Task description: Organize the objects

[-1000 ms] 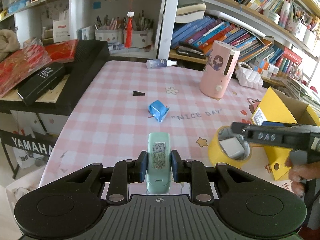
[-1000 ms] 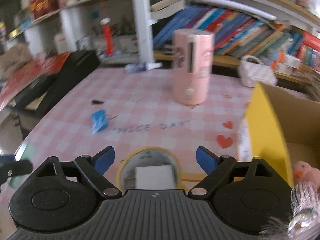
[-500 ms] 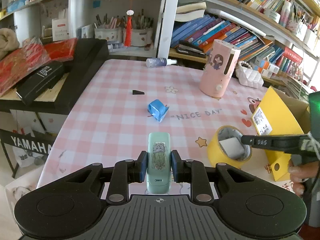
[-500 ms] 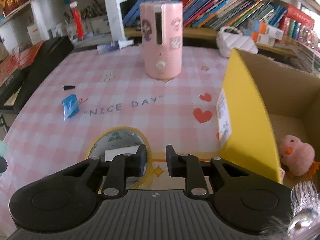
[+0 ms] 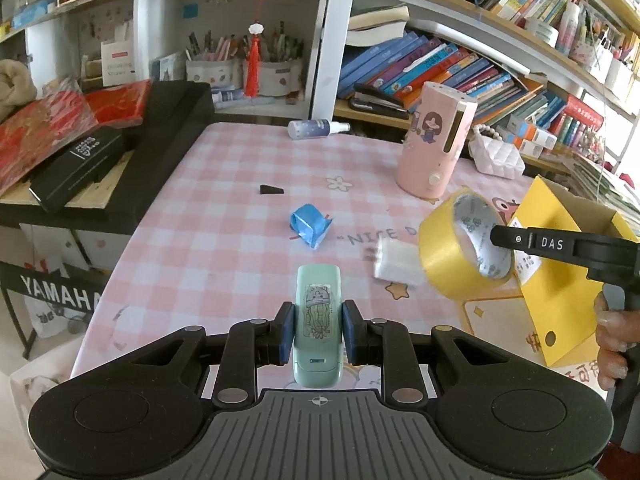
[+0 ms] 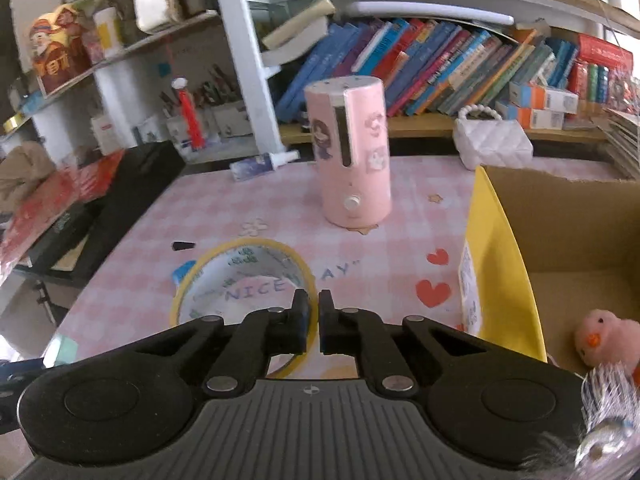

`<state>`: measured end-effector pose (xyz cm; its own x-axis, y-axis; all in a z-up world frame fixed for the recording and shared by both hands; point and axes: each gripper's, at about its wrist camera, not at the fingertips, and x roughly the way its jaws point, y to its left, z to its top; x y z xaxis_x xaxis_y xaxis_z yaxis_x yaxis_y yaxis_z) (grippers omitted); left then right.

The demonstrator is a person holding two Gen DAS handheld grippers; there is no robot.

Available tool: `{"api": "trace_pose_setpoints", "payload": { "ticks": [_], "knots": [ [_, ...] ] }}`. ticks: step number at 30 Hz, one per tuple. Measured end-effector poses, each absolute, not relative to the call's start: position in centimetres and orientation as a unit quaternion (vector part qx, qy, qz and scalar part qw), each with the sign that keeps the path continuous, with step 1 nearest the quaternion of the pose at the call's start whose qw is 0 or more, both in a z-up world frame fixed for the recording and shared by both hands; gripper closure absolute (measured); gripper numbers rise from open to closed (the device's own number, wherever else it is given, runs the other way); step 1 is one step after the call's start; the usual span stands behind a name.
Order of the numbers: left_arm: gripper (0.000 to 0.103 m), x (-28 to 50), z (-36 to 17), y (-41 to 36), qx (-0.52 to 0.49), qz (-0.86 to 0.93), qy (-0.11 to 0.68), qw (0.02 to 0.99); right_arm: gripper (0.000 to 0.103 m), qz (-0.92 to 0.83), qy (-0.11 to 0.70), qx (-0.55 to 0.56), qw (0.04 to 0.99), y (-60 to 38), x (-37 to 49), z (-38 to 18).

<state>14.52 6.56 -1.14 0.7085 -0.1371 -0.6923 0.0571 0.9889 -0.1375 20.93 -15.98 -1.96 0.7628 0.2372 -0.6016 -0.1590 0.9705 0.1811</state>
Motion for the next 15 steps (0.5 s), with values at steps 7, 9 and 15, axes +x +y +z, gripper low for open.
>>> {"api": "trace_pose_setpoints", "payload": {
  "ticks": [7,9,15],
  "knots": [
    [0.080,13.7,-0.8,6.0,-0.048,-0.062,0.372,0.925,0.098,0.109,0.359,0.041,0.926,-15.7,19.9,-2.9],
    [0.080,13.3,-0.8,6.0,-0.048,-0.065,0.370,0.926,0.098,0.110,0.362,0.037,0.925,-15.7,19.2,-2.9],
    [0.080,11.8,-0.5,5.7,-0.047,-0.077,0.363,0.927,0.098,0.107,0.361,0.029,0.926,-15.8,16.9,-2.4]
  ]
}}
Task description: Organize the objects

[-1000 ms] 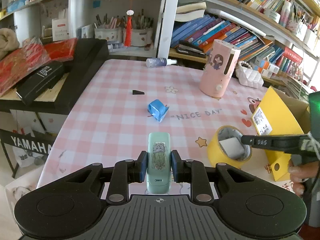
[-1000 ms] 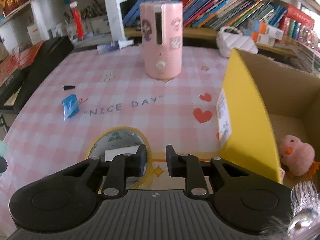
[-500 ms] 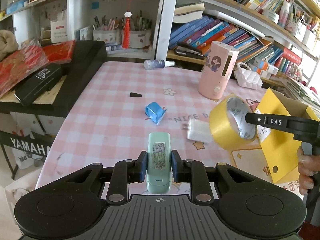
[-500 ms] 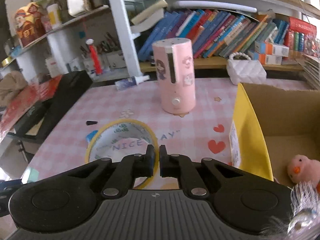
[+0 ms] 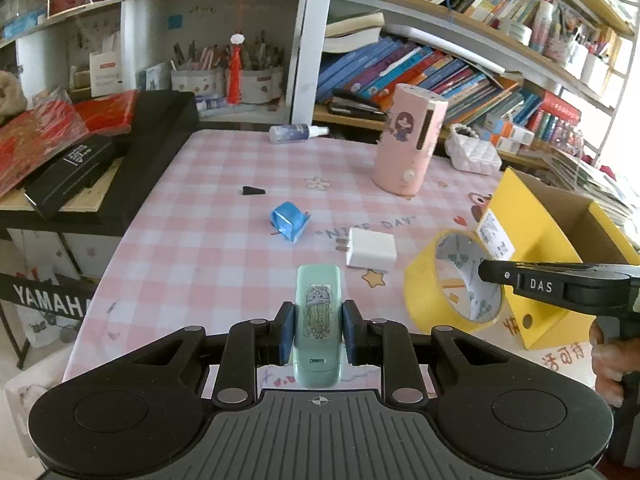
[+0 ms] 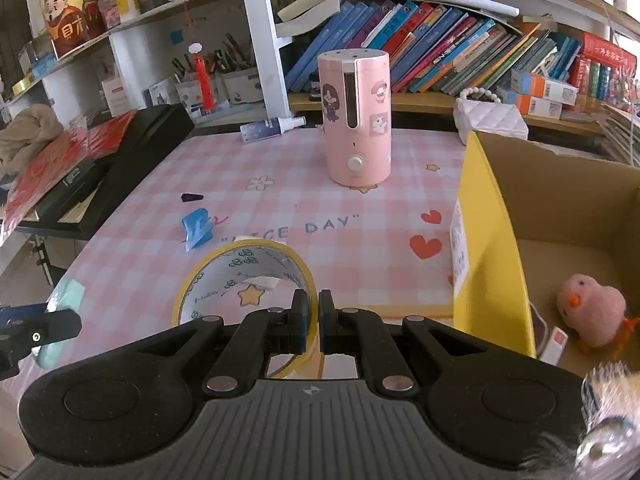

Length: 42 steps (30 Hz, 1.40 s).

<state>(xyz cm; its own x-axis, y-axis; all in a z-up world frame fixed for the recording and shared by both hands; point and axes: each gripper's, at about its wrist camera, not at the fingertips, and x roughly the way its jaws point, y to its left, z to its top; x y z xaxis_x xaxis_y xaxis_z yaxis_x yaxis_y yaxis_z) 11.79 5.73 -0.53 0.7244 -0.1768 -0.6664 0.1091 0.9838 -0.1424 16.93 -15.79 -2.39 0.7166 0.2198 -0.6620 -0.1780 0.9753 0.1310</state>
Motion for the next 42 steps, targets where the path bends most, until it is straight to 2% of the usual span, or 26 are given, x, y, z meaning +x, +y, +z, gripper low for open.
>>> {"api": "trace_pose_setpoints", "payload": {
  "ticks": [25,42],
  "knots": [
    [0.080,-0.3,-0.7,5.0,-0.015,-0.166,0.361,0.917,0.097,0.042,0.353,0.071,0.932,-16.9,0.0,-2.4],
    [0.080,-2.6,-0.7,-0.8,0.028,-0.283,0.356,0.890,0.097,-0.078,0.349,0.111,0.927,-21.9,-8.3,-2.7]
  ]
}}
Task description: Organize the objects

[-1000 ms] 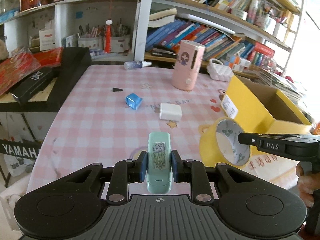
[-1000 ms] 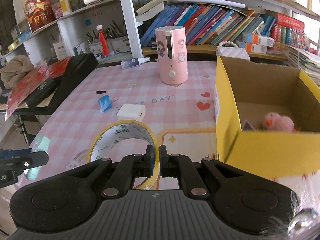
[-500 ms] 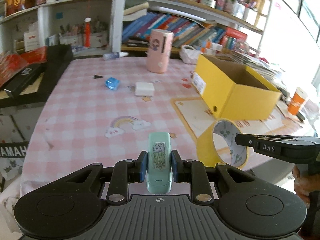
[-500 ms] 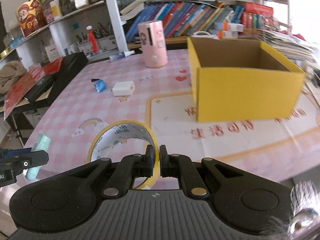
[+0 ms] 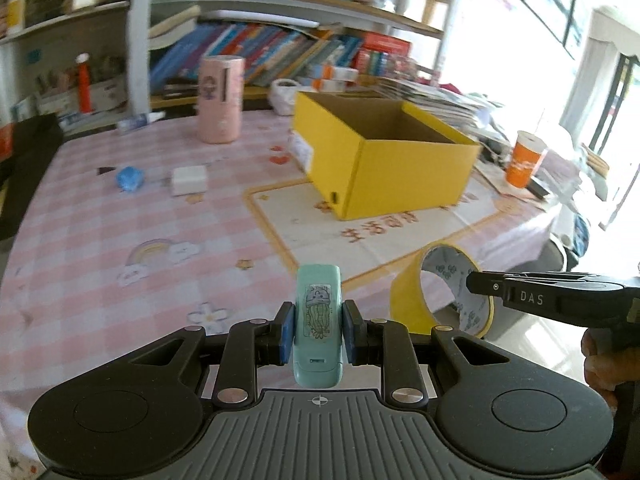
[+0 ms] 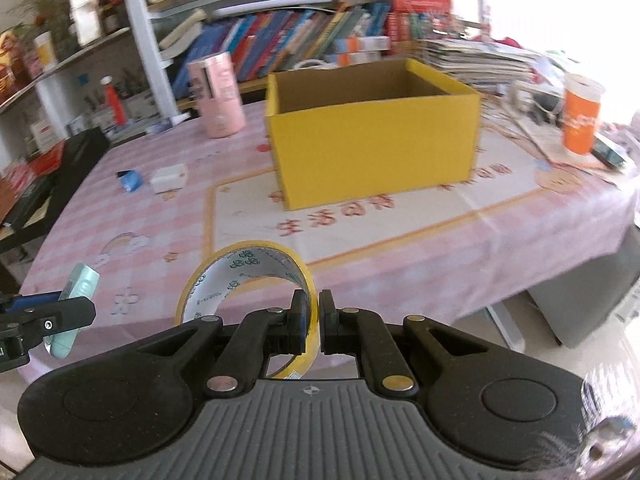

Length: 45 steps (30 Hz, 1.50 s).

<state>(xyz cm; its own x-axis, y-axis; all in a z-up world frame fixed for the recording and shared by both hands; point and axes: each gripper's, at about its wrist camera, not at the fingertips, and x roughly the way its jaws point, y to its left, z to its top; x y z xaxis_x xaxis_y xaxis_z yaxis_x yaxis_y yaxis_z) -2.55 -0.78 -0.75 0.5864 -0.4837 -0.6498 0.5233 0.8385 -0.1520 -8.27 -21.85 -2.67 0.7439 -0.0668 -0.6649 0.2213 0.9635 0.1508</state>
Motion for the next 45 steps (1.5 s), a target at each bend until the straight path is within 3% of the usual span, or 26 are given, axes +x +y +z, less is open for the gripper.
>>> {"api": "trace_pose_setpoints", "payload": {
  "ticks": [28,45],
  "knots": [
    [0.080,0.5,-0.5,-10.8,0.050,-0.336,0.358,0.870,0.097,-0.153,0.358,0.139,0.911,-31.4,-8.7,-2.8],
    [0.080,9.0,5.3,-19.0,0.029,-0.301,0.261,0.917,0.097,-0.087,0.233,0.083,0.965,-39.4,1.8,5.1]
  ]
}}
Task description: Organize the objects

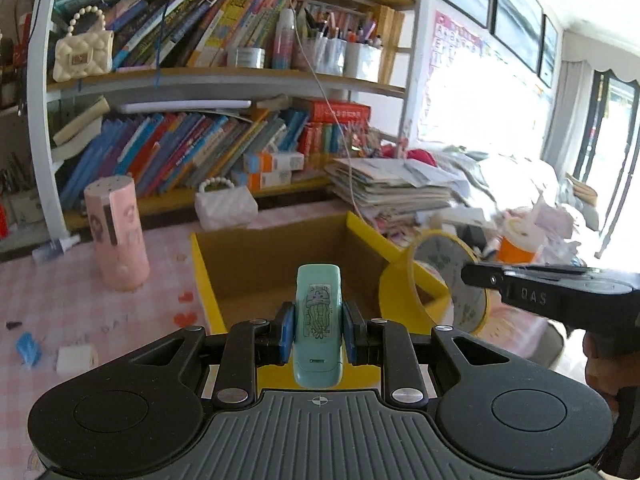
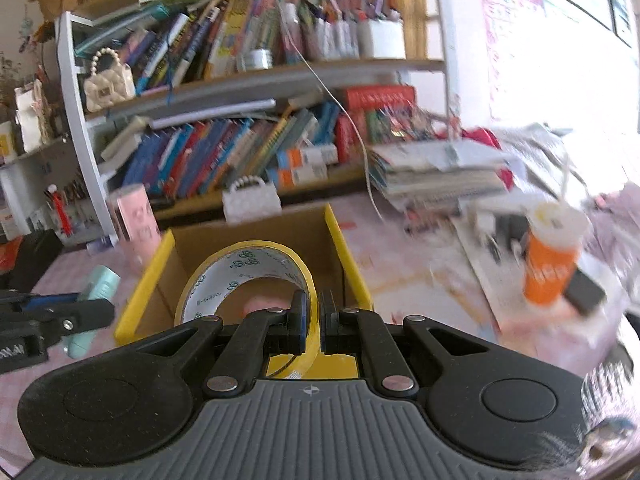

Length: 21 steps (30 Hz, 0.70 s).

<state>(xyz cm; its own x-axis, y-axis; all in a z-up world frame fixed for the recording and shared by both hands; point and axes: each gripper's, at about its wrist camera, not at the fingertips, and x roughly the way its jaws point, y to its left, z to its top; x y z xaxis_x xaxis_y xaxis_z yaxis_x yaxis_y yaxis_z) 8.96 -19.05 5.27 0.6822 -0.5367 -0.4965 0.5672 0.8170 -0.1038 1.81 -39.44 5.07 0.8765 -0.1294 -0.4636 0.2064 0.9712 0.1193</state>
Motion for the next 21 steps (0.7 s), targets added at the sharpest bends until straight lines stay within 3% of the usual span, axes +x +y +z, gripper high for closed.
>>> {"api": "trace_pose_setpoints", "payload": {
  "ticks": [8,21],
  "knots": [
    [0.080,12.2,3.0,-22.6,0.047,-0.276,0.284,0.917,0.097,-0.048,0.225,0.047,0.972,-41.2,8.2,5.1],
    [0.080,15.5,-0.8,-24.8,0.076,-0.225,0.343,0.909,0.097,0.021,0.302,-0.025,0.953,-40.0,15.9,0.5]
  ]
}}
